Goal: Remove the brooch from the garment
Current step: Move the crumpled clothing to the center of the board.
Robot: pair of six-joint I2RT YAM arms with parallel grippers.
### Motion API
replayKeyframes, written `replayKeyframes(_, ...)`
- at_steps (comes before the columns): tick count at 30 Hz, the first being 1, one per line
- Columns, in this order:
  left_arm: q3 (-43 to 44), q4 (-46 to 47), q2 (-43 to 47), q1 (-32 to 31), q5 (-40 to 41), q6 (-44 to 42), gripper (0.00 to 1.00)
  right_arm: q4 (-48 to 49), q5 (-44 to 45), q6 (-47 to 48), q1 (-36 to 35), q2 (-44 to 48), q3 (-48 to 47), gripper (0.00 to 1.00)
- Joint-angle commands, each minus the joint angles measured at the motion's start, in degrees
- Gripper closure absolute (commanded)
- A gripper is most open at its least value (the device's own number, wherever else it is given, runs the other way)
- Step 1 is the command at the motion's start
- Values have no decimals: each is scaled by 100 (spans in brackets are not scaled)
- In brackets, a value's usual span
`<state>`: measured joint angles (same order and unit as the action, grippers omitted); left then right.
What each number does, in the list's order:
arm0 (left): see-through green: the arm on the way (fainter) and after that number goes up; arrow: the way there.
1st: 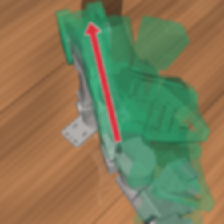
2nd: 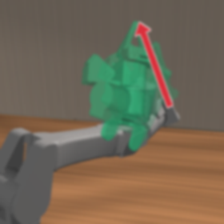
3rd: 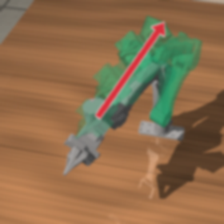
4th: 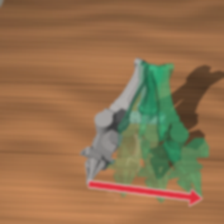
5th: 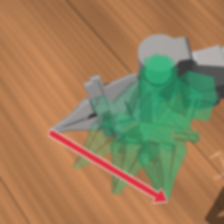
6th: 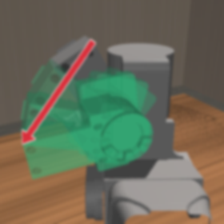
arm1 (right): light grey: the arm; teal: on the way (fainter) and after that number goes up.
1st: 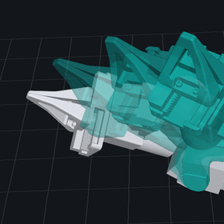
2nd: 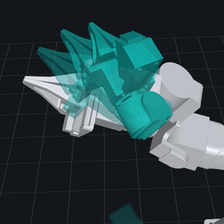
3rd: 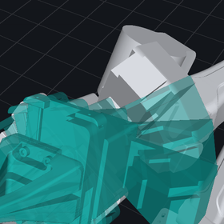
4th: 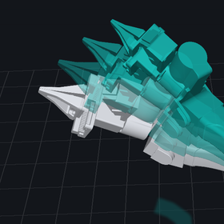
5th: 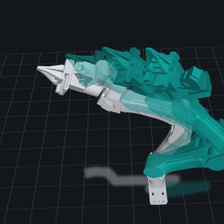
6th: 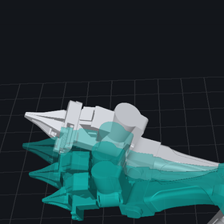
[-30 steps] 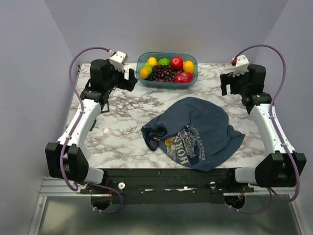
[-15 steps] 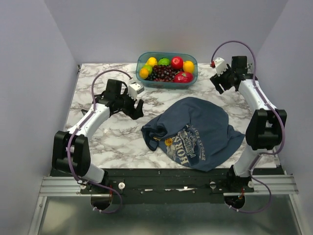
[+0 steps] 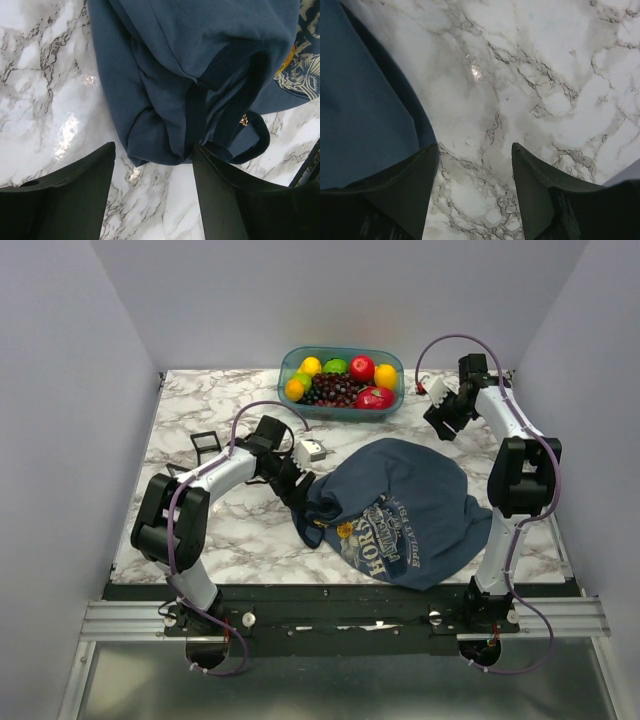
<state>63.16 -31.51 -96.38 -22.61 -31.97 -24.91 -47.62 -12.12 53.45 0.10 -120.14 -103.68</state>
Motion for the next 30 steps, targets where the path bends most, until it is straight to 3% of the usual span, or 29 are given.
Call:
replayKeyframes(1,294,-251,-179,-147,-266,-155,31,-423,-273,359,8,-80,-12,31)
replayKeyframes(10,408,-584,-347,-173,-161,-445,54,-723,-405,693,-203,-229,190,31)
replayKeyframes(14,347,-742,-373,-173,-65,-647,83,-723,-370,675,-265,-405,94,31)
replayKeyframes(16,355,-769,-373,-156,-38,-673,93,-793,-379,658,-308,-502,-29,31)
replayKeyframes(17,355,-778,-373,-156,6,-682,100,-819,-379,658,-309,-589,-73,34)
replayKeyframes(20,452,-778,-268,-51,67,-709,100,-1030,-405,649,-353,-826,-345,51)
replayKeyframes(21,496,-743,-172,-7,94,-709,100,-1152,-414,597,-370,-879,-424,71)
replayKeyframes(22,626,-699,-136,54,120,-674,100,-1145,-379,527,-379,-932,-495,83)
replayKeyframes(24,838,-655,-31,326,147,-639,100,-805,-213,107,-370,-889,-645,99)
replayKeyframes(27,1557,-542,14,948,77,-349,100,-93,61,-255,-344,-530,-584,99)
replayKeyframes(30,2313,-505,-12,1468,-46,-146,100,339,-254,-240,-335,331,-95,99)
